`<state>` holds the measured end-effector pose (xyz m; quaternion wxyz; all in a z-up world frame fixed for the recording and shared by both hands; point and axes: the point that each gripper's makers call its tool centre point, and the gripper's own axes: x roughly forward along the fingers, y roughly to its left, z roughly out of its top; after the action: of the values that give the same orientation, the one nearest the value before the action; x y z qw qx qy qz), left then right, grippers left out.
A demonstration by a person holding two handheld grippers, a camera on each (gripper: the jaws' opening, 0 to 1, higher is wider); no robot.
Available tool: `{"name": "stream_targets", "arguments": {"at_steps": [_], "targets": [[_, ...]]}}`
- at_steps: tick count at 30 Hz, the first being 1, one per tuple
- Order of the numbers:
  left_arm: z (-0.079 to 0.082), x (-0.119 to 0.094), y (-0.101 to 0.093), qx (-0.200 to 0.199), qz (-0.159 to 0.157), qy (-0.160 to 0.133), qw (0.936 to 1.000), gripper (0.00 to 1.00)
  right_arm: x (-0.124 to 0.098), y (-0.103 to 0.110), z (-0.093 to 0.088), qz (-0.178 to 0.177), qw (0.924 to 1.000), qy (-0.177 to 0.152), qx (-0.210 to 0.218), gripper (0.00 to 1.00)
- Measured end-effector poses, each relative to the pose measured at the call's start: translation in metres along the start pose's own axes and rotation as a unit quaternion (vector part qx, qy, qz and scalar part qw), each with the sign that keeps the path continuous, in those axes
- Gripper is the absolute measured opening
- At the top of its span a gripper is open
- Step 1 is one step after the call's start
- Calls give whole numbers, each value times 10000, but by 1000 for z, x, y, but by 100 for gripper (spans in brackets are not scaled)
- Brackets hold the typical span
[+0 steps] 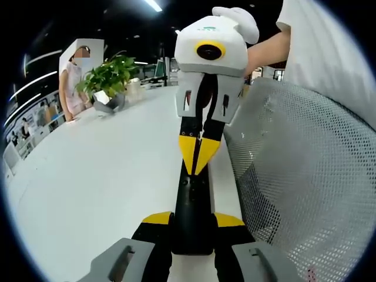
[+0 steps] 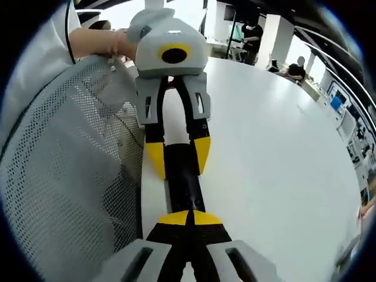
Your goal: Press the specified remote control buttons in sequence, fully releasing each button before pressing the next.
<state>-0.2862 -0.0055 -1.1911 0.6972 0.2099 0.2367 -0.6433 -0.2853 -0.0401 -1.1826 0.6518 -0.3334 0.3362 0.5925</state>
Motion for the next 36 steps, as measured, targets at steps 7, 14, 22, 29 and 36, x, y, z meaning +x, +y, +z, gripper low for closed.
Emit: {"name": "stream_targets", "arguments": {"at_steps": [7, 14, 22, 29, 36], "targets": [[0, 0, 0, 4, 3, 1, 10000, 25, -3, -1, -2, 159, 9995, -102, 261, 0], [0, 0, 0, 4, -2, 2, 10000, 25, -6, -1, -9, 130, 9994, -28, 330, 0], [0, 0, 0, 12, -1, 14, 10000, 25, -2, -2, -6, -13, 9996, 253, 135, 0], [0, -1, 1, -10, 43, 8, 10000, 25, -2, -4, -6, -36, 9997, 149, 201, 0], [0, -2, 1, -18, 57, 5, 10000, 25, -4, -4, -7, 87, 9996, 49, 263, 0]]}}
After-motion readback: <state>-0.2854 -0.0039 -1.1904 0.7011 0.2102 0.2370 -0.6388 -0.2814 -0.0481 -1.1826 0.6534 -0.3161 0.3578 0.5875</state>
